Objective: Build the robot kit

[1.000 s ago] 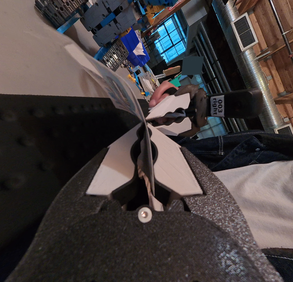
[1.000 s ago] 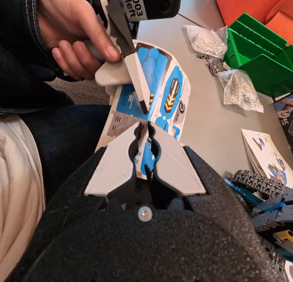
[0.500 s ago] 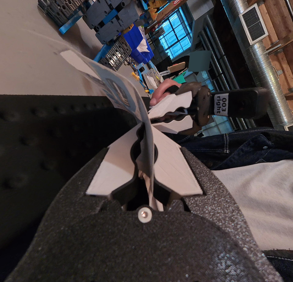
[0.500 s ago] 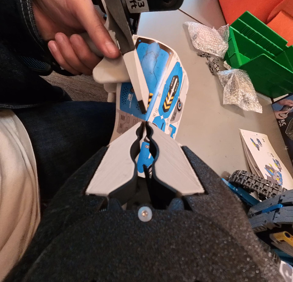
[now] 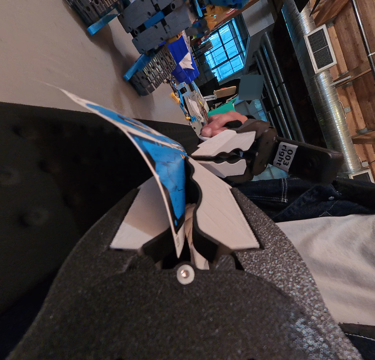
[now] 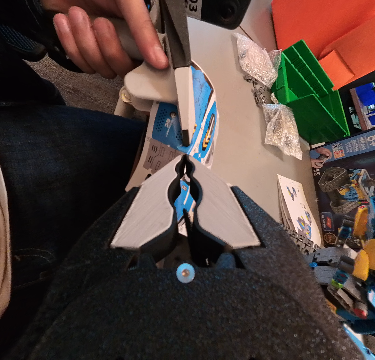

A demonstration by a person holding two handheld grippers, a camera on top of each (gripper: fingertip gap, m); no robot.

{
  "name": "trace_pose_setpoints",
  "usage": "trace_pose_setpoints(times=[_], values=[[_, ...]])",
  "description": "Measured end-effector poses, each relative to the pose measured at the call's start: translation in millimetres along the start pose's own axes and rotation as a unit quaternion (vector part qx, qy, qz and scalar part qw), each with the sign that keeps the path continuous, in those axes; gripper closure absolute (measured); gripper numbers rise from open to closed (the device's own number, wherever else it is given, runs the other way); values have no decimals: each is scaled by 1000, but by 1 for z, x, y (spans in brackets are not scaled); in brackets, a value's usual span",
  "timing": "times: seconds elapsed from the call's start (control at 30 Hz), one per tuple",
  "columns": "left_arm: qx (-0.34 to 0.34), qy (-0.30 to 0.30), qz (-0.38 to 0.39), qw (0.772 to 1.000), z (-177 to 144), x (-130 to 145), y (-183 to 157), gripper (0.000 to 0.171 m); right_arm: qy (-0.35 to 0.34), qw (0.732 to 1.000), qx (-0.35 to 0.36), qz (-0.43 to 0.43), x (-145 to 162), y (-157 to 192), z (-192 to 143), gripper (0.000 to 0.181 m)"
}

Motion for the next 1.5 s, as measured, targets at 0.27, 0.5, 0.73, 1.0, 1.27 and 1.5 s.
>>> trace_pose_setpoints(times=[0.27, 0.5, 0.73, 1.0, 1.27, 1.5], values=[[7, 0, -13, 1000, 1, 1, 3, 171, 12, 998, 42, -53, 0, 6, 1, 181], [-8, -17, -15, 1000, -9, -2, 8, 171, 3, 998, 39, -51, 0, 7, -4, 181], [-8, -13, -12, 1000, -7, -1, 8, 171, -14, 999, 45, -3, 1, -1, -7, 181], [-14, 1, 17, 1000, -3, 0, -2, 171, -19, 996, -48, 75, 3, -3, 2, 162], [-12, 3, 19, 1000, -2, 0, -2, 171, -19, 997, -40, 58, 2, -2, 3, 170], [-14, 3, 17, 1000, -2, 0, -1, 171, -19, 998, -37, 49, 1, 0, 3, 181]])
Point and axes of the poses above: each gripper's, where its closed fingertips meet, z out along the fingers, x out of its underside, y = z × x across the jaws, the point moved 7 cm from there along -z, back along the fingers, and after that the axes turned 14 degrees about y, right-handed, at the moved point
